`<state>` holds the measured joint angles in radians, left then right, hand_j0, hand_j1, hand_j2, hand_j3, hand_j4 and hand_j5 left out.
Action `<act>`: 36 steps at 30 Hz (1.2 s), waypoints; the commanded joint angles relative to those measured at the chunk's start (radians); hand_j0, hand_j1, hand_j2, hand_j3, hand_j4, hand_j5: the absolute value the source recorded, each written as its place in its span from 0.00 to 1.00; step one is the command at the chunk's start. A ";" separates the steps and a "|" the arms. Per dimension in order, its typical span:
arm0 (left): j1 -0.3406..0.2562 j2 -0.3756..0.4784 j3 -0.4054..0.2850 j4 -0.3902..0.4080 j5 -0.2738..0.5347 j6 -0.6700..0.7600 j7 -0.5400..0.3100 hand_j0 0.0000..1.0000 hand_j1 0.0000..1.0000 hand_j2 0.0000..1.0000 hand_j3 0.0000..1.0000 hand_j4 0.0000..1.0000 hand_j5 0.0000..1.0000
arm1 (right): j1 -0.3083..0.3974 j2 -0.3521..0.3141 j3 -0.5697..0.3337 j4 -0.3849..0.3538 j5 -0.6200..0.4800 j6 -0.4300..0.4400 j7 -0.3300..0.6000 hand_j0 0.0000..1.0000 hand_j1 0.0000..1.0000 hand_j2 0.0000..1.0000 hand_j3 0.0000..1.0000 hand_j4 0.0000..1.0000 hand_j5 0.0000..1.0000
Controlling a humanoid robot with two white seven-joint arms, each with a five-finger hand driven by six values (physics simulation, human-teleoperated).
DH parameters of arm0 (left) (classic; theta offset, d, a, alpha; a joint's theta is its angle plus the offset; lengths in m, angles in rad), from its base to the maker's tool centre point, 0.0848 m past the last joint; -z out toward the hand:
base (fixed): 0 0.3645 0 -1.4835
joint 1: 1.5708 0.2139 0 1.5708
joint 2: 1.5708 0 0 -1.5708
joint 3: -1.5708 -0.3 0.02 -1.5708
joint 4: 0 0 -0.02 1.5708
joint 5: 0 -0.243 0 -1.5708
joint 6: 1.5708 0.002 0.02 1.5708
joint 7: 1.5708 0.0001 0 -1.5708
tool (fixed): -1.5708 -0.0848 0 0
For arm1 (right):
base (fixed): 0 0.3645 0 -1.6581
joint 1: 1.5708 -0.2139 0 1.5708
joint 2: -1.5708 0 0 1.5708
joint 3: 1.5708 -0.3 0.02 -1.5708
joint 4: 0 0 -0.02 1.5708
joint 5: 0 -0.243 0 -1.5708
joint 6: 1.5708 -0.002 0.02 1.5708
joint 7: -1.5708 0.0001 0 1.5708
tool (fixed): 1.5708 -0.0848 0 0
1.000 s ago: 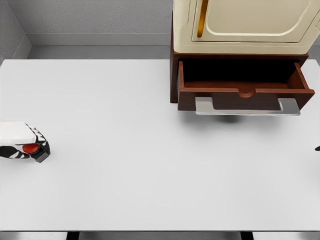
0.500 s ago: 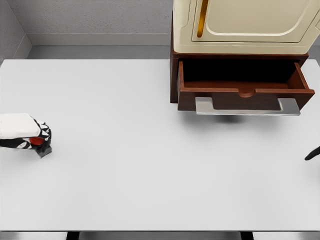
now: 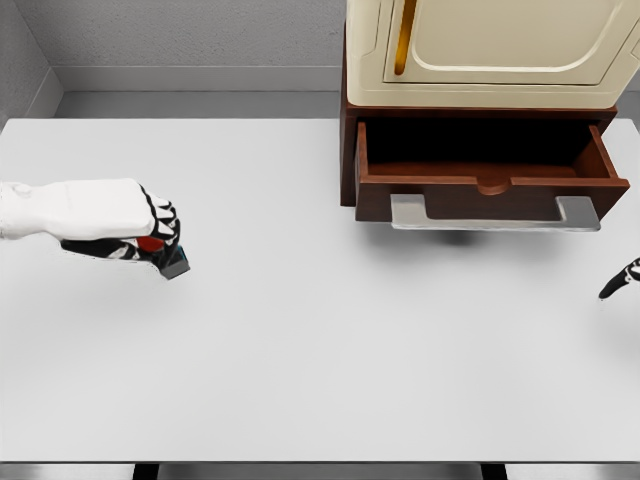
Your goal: Put the switch into the drawer with left arm, and close the drawer with right arm
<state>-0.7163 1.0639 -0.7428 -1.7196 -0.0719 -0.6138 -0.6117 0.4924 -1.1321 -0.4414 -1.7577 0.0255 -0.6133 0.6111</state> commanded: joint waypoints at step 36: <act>-0.449 -0.734 -0.148 0.345 0.089 0.003 0.001 0.33 0.33 0.33 0.33 0.33 0.33 | -0.057 0.000 0.013 0.000 -0.001 0.002 0.000 0.67 0.67 0.67 0.67 0.67 0.67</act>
<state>-1.1735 0.3917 -0.8710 -1.4729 0.0097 -0.6151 -0.6126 0.4341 -1.1310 -0.4285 -1.7577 0.0307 -0.6136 0.6112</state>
